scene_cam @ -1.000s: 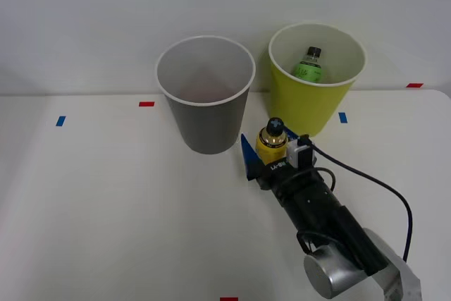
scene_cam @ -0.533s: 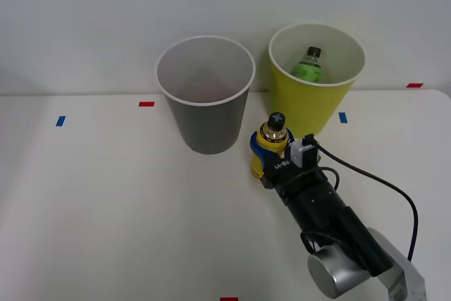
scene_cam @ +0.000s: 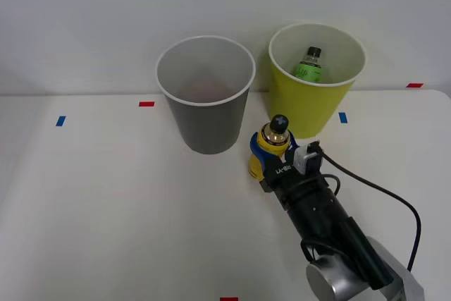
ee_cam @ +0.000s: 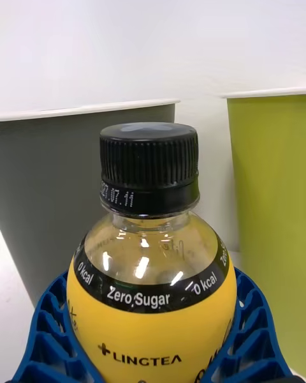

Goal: Put cans in the gray bin, plastic bottles in the light green bin

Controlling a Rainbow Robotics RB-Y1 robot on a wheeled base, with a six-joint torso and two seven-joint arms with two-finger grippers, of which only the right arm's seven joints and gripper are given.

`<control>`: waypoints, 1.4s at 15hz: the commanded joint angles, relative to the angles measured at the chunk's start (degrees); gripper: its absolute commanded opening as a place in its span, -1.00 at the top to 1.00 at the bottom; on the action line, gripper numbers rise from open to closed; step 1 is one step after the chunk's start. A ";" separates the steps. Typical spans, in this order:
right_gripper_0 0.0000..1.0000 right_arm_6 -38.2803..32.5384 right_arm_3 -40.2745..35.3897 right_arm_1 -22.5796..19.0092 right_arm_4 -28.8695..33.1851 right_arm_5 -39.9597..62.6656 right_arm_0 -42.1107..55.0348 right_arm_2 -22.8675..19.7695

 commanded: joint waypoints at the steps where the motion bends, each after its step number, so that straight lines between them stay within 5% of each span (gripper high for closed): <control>1: 1.00 0.21 -0.44 0.11 0.17 -4.38 2.99 0.60; 11: 1.00 -2.42 -23.64 -3.31 0.52 -3.68 17.06 -0.10; 16: 1.00 -12.97 -39.90 -3.31 -0.45 10.29 18.02 -5.37; 21: 1.00 -20.09 -41.31 -1.73 -1.24 10.82 11.87 -9.86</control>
